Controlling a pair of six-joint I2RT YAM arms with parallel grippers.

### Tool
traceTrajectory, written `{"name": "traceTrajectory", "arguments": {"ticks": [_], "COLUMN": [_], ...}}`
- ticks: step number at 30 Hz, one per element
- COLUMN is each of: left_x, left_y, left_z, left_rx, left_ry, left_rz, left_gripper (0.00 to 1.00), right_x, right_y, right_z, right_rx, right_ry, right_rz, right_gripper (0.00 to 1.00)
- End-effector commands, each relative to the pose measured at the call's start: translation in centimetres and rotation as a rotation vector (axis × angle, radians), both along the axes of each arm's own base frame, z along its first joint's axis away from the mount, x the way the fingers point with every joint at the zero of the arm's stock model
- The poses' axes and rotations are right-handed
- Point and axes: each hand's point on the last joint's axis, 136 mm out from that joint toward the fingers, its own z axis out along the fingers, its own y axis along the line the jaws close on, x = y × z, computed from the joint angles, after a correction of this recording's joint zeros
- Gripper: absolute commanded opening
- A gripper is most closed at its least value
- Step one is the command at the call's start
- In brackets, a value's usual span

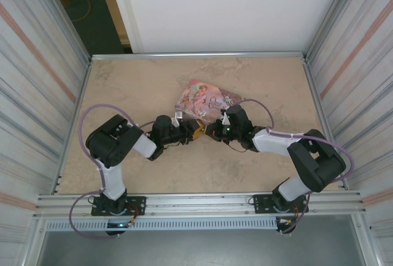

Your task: Unlock a padlock with a key

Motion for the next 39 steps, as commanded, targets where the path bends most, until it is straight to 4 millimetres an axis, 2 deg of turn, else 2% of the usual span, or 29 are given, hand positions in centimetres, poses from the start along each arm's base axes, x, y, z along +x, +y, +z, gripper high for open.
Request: {"name": "traceTrajectory", "arguments": {"ticks": [1, 6, 12, 16, 23, 31, 36, 39], "left_x": [0.3, 0.1, -0.2, -0.3, -0.8, -1.3, -1.6, -1.8], "left_y": [-0.4, 0.1, 0.6, 0.8, 1.5, 1.4, 1.3, 1.4], "left_z": [0.8, 1.4, 2.4, 3.3, 4.6, 6.4, 6.6, 7.1], "left_rx": [-0.007, 0.030, 0.071, 0.080, 0.150, 0.199, 0.210, 0.223], "left_ry": [-0.032, -0.052, -0.062, -0.050, 0.008, 0.030, 0.071, 0.080], "left_rz": [0.003, 0.010, 0.012, 0.016, 0.032, -0.009, -0.022, -0.020], "left_gripper": [0.19, 0.09, 0.03, 0.00, 0.00, 0.00, 0.00, 0.00], "right_x": [0.3, -0.1, -0.6, -0.8, -1.4, -3.5, -5.6, -6.0], "right_y": [1.6, 0.9, -1.5, -3.3, -5.1, -4.6, -3.0, -2.5], "right_z": [2.5, 2.2, 2.1, 3.3, 7.4, 11.5, 11.8, 10.6], "right_rx": [0.086, 0.078, -0.010, -0.106, -0.277, -0.502, -0.697, -0.855], "right_ry": [-0.048, -0.045, -0.085, -0.183, -0.499, -0.938, -1.285, -1.407], "right_rz": [0.038, 0.028, 0.011, 0.014, 0.106, 0.288, 0.477, 0.596], "right_gripper": [0.00, 0.08, 0.24, 0.33, 0.38, 0.42, 0.42, 0.45]}}
